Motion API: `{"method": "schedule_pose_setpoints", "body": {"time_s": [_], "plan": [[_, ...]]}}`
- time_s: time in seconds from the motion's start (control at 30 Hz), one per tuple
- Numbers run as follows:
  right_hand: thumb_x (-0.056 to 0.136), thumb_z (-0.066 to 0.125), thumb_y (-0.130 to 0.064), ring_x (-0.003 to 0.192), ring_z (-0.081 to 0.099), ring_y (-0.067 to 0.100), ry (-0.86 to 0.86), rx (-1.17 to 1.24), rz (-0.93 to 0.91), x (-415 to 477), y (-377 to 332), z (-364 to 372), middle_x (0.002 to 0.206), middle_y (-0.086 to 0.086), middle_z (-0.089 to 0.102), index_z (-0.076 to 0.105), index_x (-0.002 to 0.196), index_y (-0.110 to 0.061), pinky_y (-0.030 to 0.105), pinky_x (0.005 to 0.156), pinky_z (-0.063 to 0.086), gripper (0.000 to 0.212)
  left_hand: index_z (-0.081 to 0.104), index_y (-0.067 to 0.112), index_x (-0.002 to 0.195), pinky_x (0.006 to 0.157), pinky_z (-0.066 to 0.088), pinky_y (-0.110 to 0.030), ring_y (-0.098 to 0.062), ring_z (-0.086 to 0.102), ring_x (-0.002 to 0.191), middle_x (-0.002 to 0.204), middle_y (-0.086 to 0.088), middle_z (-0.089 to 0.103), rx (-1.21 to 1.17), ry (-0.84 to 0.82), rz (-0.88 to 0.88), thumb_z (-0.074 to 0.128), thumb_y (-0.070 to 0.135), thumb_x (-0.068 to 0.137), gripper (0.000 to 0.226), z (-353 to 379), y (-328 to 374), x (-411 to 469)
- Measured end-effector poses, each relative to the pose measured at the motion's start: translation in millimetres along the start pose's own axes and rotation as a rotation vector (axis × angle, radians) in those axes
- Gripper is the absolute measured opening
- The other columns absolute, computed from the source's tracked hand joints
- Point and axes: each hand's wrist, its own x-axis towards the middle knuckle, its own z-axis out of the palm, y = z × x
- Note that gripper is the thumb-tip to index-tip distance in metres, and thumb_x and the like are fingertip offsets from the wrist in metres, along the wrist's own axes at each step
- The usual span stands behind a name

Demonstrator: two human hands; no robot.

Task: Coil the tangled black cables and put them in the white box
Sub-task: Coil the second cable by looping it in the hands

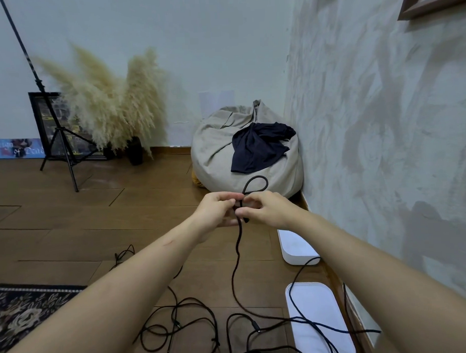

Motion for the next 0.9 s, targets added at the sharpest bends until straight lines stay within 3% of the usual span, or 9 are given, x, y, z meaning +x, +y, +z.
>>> {"method": "schedule_pose_setpoints", "body": {"time_s": [0.1, 0.27, 0.47, 0.63, 0.8, 0.9], "plan": [[0.083, 0.074, -0.06, 0.111, 0.062, 0.011, -0.006, 0.041, 0.021, 0.2, -0.7, 1.0, 0.114, -0.011, 0.07, 0.059, 0.136, -0.023, 0.037, 0.099, 0.051, 0.066, 0.07, 0.01, 0.124, 0.065, 0.06, -0.027, -0.013, 0.077, 0.09, 0.108, -0.005, 0.078, 0.046, -0.01, 0.015, 0.04, 0.0, 0.107, 0.036, 1.1, -0.7, -1.3], [0.08, 0.078, -0.058, 0.109, 0.063, 0.011, 0.013, 0.097, 0.032, -1.6, -0.4, 1.1, 0.11, -0.01, 0.071, 0.058, 0.13, -0.023, 0.036, 0.098, 0.051, 0.065, 0.067, 0.011, 0.128, 0.062, 0.058, -0.024, -0.011, 0.077, 0.087, 0.111, -0.006, 0.075, 0.063, -0.021, 0.053, 0.043, -0.005, 0.104, 0.038, -0.1, 0.4, -3.4], [0.08, 0.08, -0.053, 0.101, 0.065, 0.008, 0.034, 0.155, 0.028, -1.6, -0.7, 1.5, 0.101, -0.012, 0.074, 0.059, 0.116, -0.025, 0.033, 0.091, 0.053, 0.051, 0.063, 0.012, 0.126, 0.068, 0.063, -0.035, -0.026, 0.071, 0.093, 0.123, -0.015, 0.06, 0.014, -0.009, 0.094, 0.059, -0.007, 0.097, 0.034, 4.7, -1.1, -4.6], [0.089, 0.075, -0.028, 0.088, 0.073, 0.011, 0.017, 0.21, -0.024, -1.6, -0.3, 1.6, 0.1, -0.005, 0.075, 0.059, 0.113, -0.023, 0.034, 0.088, 0.056, 0.029, 0.059, 0.014, 0.125, 0.073, 0.064, -0.039, -0.024, 0.073, 0.086, 0.11, -0.012, 0.058, 0.019, -0.033, 0.129, 0.071, 0.003, 0.094, 0.035, 6.7, -2.0, -5.0], [0.1, 0.061, -0.019, 0.074, 0.073, 0.016, 0.025, 0.233, -0.028, -1.1, 1.8, -0.3, 0.097, -0.002, 0.075, 0.064, 0.125, -0.022, 0.036, 0.08, 0.062, 0.025, 0.064, 0.022, 0.125, 0.069, 0.064, -0.037, -0.024, 0.073, 0.086, 0.105, -0.005, 0.062, 0.352, 0.034, 0.28, 0.074, 0.012, 0.093, 0.034, 2.2, -4.9, 0.3], [0.104, 0.055, -0.017, 0.069, 0.063, 0.012, 0.027, 0.208, -0.044, -2.3, 0.8, -2.4, 0.092, -0.003, 0.075, 0.065, 0.127, -0.023, 0.032, 0.071, 0.056, 0.026, 0.065, 0.032, 0.12, 0.063, 0.061, -0.032, -0.018, 0.071, 0.073, 0.101, 0.003, 0.065, 0.579, 0.124, 0.373, 0.074, 0.018, 0.093, 0.031, -0.7, -8.4, 2.5]]}}
